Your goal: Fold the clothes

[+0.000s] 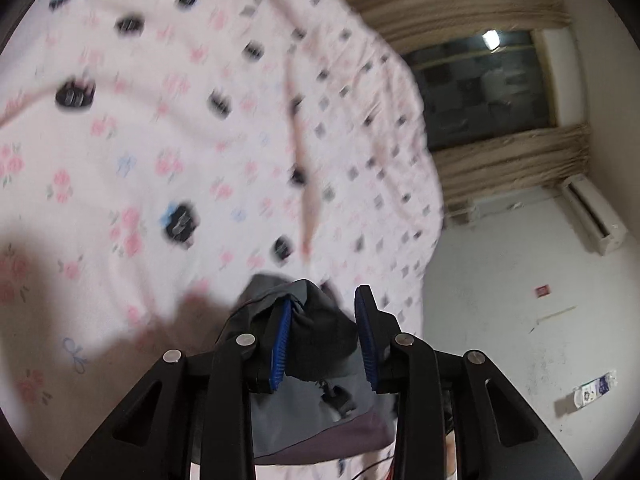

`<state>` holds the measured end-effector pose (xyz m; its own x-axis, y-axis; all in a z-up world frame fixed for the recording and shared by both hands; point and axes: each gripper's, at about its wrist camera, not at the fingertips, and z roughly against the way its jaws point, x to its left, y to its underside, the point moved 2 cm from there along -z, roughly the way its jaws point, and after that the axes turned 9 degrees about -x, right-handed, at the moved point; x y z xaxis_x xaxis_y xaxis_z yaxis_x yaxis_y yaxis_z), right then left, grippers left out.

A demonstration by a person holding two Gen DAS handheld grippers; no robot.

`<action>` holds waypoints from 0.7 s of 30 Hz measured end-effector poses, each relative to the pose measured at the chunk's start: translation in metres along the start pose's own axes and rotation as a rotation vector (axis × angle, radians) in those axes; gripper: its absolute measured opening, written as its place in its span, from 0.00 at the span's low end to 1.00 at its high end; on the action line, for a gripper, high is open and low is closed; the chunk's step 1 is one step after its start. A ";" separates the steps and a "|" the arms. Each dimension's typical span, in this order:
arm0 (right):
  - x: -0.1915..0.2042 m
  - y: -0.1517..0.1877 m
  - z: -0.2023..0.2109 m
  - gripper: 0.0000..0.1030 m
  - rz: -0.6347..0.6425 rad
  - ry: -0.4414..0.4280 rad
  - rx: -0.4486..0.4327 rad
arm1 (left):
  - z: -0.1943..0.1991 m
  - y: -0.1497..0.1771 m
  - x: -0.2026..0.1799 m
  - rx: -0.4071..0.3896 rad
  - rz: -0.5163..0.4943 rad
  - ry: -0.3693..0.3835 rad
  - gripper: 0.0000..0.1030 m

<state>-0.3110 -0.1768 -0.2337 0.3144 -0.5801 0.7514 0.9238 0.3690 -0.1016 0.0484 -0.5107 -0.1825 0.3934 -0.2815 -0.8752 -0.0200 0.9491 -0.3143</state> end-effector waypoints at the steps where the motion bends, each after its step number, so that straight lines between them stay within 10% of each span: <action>1: 0.002 0.000 0.000 0.10 0.006 0.007 0.001 | 0.005 -0.001 -0.006 -0.033 -0.019 0.014 0.27; 17: 0.000 -0.006 0.004 0.10 -0.086 -0.024 0.011 | 0.013 -0.012 0.016 -0.216 0.250 0.245 0.42; 21: -0.004 -0.008 0.003 0.11 -0.110 -0.017 0.009 | 0.006 -0.017 0.019 -0.186 0.377 0.488 0.69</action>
<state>-0.3204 -0.1751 -0.2336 0.2072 -0.6053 0.7686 0.9506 0.3103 -0.0120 0.0613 -0.5317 -0.1916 -0.1346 -0.0067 -0.9909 -0.2515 0.9675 0.0276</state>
